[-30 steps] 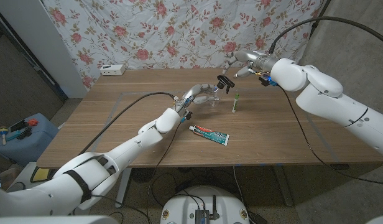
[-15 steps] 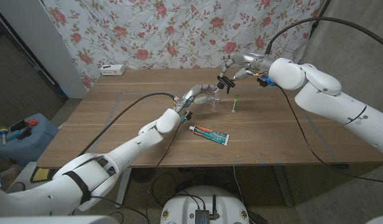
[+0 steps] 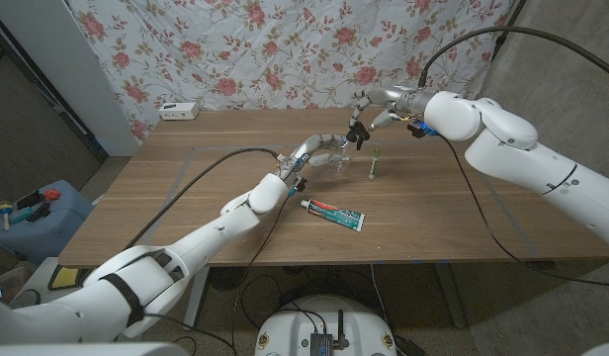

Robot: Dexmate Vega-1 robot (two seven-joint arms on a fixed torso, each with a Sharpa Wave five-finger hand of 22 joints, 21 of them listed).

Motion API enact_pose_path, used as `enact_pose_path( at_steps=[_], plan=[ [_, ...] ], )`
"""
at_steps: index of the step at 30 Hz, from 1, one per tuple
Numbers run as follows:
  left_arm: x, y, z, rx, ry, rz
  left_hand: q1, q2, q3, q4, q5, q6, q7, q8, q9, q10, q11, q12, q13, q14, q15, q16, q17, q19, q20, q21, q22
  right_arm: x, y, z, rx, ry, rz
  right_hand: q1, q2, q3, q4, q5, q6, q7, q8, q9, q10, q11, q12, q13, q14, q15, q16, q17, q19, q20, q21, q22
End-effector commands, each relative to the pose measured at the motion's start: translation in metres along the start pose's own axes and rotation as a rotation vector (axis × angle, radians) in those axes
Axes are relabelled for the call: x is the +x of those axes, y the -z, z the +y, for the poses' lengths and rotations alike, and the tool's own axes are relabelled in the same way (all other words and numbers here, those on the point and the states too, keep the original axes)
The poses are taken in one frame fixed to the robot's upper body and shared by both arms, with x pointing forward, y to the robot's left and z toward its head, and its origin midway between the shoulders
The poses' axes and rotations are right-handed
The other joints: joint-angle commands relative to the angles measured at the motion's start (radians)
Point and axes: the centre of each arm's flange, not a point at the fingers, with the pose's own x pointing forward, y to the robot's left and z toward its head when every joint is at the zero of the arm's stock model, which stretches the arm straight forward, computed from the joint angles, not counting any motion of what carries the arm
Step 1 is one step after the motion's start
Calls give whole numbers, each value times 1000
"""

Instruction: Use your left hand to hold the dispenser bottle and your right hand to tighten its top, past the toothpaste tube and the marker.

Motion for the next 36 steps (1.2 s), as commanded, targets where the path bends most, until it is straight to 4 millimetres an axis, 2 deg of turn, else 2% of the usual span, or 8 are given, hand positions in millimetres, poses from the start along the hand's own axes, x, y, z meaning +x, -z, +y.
enact_pose_path(
  at_steps=[1,6,11,21,25,36],
  plan=[
    [0,-1,0,-2,3,-4,-26,41,65,58,3,62,-27,3,2,7,-2,5,5,17,-94,4,3,-2,-84,-1,2,3,5,2,1,-56,31,0,-2,-4,6,-7,-9,2,-8,1,-5,5,7,1,-5,2,6,4,8,-1,5,2],
    [0,-1,0,-2,7,-4,-28,40,66,57,3,64,-28,4,2,11,-1,6,5,17,-92,4,3,-3,-84,-1,2,3,5,1,6,-91,45,-11,-7,-13,11,-9,-24,2,-19,0,-13,18,7,1,-4,10,9,4,15,6,8,2],
    [2,0,0,-1,11,-4,-28,40,66,57,3,65,-28,4,2,10,-3,5,5,17,-91,4,3,-2,-84,-1,2,3,4,0,15,-115,54,-34,-14,-30,21,-12,-54,2,-40,-3,-23,29,8,1,-8,18,12,6,21,14,10,2],
    [5,0,0,0,15,-5,-30,42,68,58,3,65,-27,3,3,12,-4,5,6,18,-91,4,3,-2,-83,-1,2,5,6,-1,42,-142,62,-79,-26,-57,33,-12,-105,2,-73,-3,-44,63,9,2,-13,38,16,9,25,31,9,3],
    [5,0,-1,-1,15,-3,-29,42,69,57,3,66,-29,4,3,13,-3,6,7,18,-92,4,3,-2,-83,-1,2,5,7,-1,58,-148,65,-101,-31,-68,38,-11,-134,3,-89,-3,-49,86,11,3,-16,44,18,11,26,38,10,3],
    [4,0,-3,-2,16,0,-29,42,71,55,3,66,-29,3,3,15,-2,5,8,18,-91,4,3,-2,-81,-1,2,5,9,0,91,-169,71,-137,-34,-83,48,-11,-169,3,-104,-1,-65,104,10,3,-19,58,20,13,26,48,9,3]
  ],
)
